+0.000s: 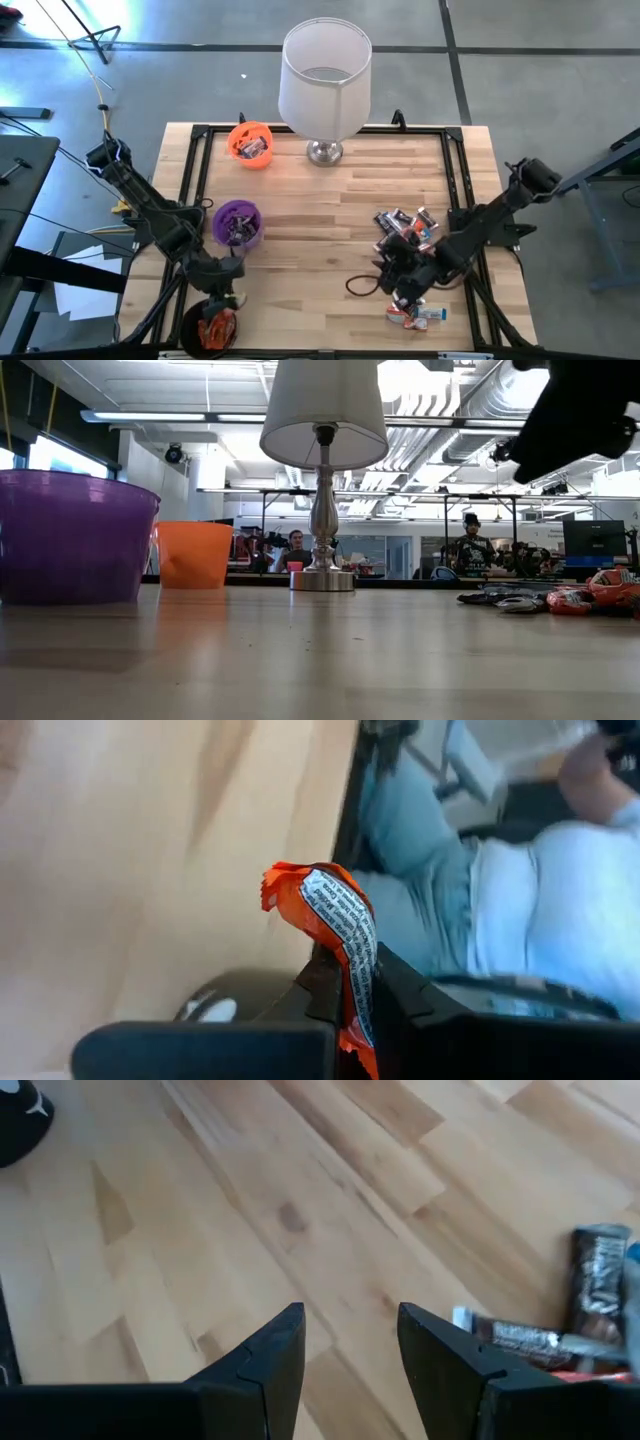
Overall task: Sort candy
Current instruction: Put the orange chocolate into the black bucket
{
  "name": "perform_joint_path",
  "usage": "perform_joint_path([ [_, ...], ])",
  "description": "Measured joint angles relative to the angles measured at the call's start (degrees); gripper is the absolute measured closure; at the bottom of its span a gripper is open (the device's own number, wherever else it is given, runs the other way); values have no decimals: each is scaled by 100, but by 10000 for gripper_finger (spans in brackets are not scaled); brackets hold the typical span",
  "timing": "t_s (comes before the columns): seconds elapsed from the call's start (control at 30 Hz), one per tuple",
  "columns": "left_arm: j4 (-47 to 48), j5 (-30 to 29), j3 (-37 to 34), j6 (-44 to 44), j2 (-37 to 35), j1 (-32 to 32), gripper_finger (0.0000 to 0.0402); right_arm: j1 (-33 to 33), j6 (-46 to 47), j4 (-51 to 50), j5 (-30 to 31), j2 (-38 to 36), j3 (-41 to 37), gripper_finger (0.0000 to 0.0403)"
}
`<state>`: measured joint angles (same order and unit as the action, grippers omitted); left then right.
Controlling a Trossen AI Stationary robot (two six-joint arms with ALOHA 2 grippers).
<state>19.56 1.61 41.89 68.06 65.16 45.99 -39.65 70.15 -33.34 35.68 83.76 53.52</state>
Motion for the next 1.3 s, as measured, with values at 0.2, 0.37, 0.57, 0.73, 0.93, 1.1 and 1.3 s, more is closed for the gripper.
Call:
perform_joint_path([
  [0.2, -152, 272, 0, 1035, -19, 480, 391, -373, 581, 17, 88, 338, 0, 249],
  [0.37, -69, -127, 360, 1978, -18, 1152, 391, -527, 920, 13, 73, 633, 0, 249],
  [0.57, 1284, -1440, 916, 2120, 241, 1683, 391, -547, 956, 10, 12, 826, -2, 249],
  [0.73, 2202, -847, 1189, 2886, 751, 1801, 391, -547, 1073, 15, -174, 849, -2, 249],
  [0.93, 2403, -280, 1637, 2973, 1304, 1869, 391, -547, 1106, 20, -179, 849, -2, 249],
  [1.1, 2890, -342, 2034, 2936, 1638, 1869, 391, -547, 1106, 35, -179, 849, -2, 249],
  [1.3, 2796, -288, 2136, 3088, 1798, 1869, 388, -547, 1098, 33, -180, 849, -2, 249],
])
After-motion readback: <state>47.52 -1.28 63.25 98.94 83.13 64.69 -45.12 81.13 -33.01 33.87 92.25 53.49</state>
